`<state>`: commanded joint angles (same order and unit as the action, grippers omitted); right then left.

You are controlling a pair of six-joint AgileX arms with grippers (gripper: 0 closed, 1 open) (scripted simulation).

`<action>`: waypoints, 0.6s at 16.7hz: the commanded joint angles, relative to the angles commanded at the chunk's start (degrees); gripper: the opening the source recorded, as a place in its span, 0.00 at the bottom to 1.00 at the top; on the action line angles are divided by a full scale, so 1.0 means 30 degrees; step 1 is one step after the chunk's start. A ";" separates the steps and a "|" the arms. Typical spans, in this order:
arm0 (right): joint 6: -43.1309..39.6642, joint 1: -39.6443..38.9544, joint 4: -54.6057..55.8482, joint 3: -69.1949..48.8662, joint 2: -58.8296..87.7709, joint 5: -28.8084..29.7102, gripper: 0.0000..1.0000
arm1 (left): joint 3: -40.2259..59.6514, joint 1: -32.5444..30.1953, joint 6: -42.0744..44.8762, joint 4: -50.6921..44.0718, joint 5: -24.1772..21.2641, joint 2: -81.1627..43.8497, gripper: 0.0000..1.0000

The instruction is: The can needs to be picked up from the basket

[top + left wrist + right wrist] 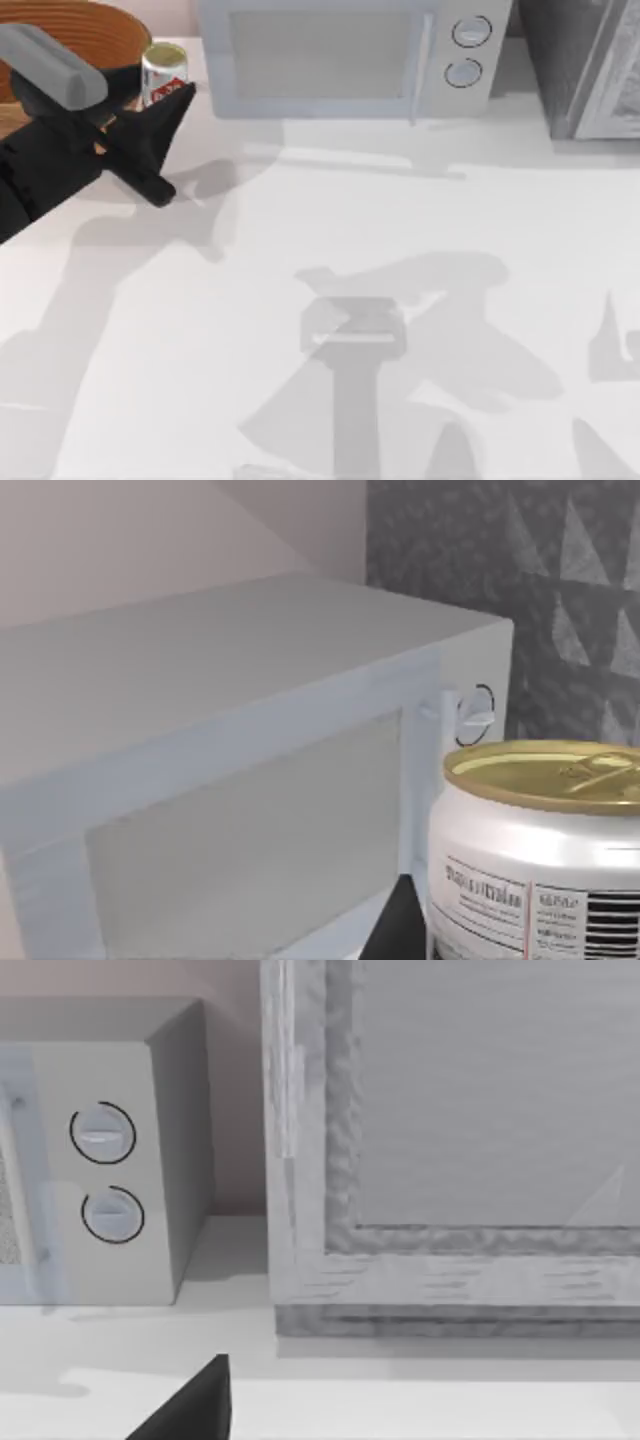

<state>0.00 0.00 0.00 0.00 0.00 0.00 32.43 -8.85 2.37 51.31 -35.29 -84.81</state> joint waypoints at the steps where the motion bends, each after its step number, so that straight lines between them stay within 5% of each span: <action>1: 0.0000 0.0000 0.0000 0.0000 0.0000 0.0000 1.00 | 0.0178 -0.0075 -0.0049 0.0399 -0.0438 -0.0830 0.00; 10: 0.0000 0.0000 0.0000 0.0000 0.0000 0.0000 1.00 | 0.2647 -0.0592 0.0141 0.4531 -0.4612 -0.6803 0.00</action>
<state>0.00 0.00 0.00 0.00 0.00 0.00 40.37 -10.63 2.80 64.90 -49.13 -105.21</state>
